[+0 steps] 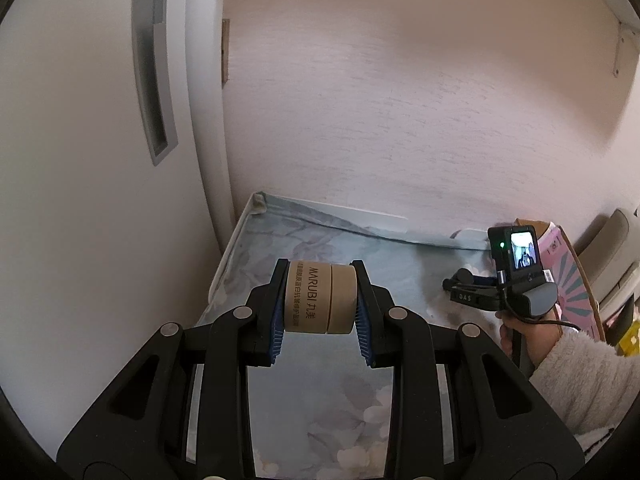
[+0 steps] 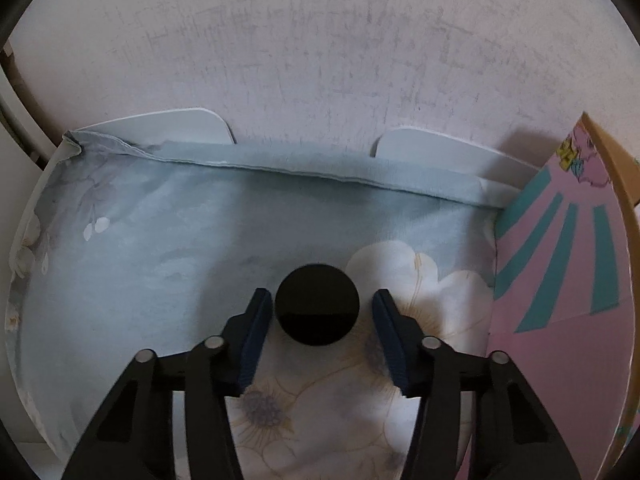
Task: Organize objects
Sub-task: 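Lower the right tool over the black cap and close on it, then lift the black cap with the right tool while the left tool holds the jar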
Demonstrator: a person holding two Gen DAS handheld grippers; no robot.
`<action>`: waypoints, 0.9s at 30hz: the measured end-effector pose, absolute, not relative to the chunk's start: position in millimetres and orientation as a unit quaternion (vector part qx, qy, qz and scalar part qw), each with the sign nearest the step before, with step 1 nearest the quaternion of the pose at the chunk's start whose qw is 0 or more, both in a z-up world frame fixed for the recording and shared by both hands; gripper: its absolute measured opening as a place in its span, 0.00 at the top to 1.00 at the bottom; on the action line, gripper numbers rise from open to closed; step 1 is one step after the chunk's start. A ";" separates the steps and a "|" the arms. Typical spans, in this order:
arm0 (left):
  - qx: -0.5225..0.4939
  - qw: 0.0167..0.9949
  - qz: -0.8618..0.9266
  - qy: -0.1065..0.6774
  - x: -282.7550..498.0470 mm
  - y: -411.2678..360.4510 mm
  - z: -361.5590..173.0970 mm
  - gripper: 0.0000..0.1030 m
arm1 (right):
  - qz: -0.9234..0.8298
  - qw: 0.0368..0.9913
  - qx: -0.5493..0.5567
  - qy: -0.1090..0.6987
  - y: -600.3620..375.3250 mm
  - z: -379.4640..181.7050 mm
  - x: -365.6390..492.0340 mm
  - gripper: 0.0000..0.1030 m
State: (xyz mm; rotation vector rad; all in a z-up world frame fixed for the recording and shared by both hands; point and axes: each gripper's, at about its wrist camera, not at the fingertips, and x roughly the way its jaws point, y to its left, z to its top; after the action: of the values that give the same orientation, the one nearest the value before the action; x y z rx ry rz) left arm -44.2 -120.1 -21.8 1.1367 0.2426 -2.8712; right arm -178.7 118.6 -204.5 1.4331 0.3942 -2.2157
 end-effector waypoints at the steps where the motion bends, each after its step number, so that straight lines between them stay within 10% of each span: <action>1: 0.367 0.023 -0.927 0.079 -44.0 -120.3 -21.8 0.74 | -0.808 0.237 0.521 0.145 118.2 -204.3 -179.1 0.61; 27: 0.340 -0.039 -0.938 0.057 -55.0 -103.3 4.5 0.74 | -0.851 0.291 0.418 0.129 114.8 -71.1 -108.5 0.68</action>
State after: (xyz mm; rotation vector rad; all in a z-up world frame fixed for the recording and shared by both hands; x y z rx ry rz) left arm -55.0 -103.3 4.5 1.0971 0.1842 -3.0217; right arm -108.5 114.8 -71.1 1.1135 0.3451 -2.2699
